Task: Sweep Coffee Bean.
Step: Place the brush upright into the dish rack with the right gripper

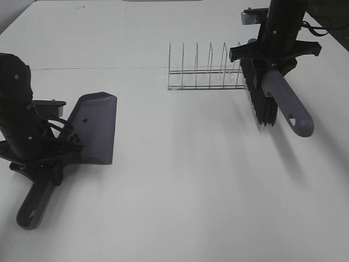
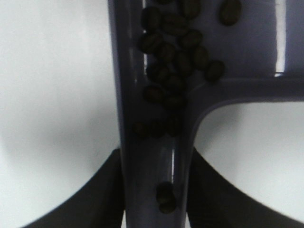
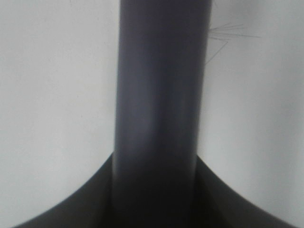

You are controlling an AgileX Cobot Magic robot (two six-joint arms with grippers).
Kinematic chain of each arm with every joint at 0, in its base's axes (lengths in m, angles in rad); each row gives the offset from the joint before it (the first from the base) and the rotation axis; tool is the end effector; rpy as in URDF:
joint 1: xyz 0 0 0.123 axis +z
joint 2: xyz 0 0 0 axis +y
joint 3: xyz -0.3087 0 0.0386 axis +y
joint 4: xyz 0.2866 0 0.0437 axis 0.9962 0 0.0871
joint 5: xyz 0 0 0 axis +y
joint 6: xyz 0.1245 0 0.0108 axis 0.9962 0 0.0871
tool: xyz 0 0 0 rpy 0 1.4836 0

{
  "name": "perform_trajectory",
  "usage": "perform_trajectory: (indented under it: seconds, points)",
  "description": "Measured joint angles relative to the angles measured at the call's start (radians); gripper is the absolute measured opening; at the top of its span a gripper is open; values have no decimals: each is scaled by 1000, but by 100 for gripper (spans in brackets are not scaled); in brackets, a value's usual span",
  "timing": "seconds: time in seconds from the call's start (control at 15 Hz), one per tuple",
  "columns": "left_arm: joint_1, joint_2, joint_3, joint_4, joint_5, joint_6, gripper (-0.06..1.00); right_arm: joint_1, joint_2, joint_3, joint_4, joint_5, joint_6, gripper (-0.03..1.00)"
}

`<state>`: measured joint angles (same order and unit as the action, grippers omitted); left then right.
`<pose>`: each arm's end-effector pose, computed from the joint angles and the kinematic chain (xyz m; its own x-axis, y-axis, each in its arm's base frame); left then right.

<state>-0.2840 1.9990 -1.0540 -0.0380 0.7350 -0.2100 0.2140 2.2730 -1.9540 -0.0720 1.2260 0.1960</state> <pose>0.3483 -0.1050 0.0562 -0.9986 0.0458 0.0270 0.0452 0.9988 -0.0196 0.5185 0.1040 0.1615 -0.9915 -0.0411 -0.1234 -0.0356 0.9983 -0.0469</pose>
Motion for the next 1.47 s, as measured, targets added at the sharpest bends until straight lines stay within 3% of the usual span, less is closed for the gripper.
perform_trajectory:
  seconds: [0.8, 1.33, 1.47]
  points:
    - [0, 0, 0, 0, -2, 14, 35, -5, 198, -259, -46, 7, 0, 30]
    - [0, 0, 0, 0, -2, 16, 35, -29, 244, -320, -24, -28, 28, 30]
    - [0, 0, 0, 0, -1, 16, 35, -31, 244, -320, -23, -65, 36, 38]
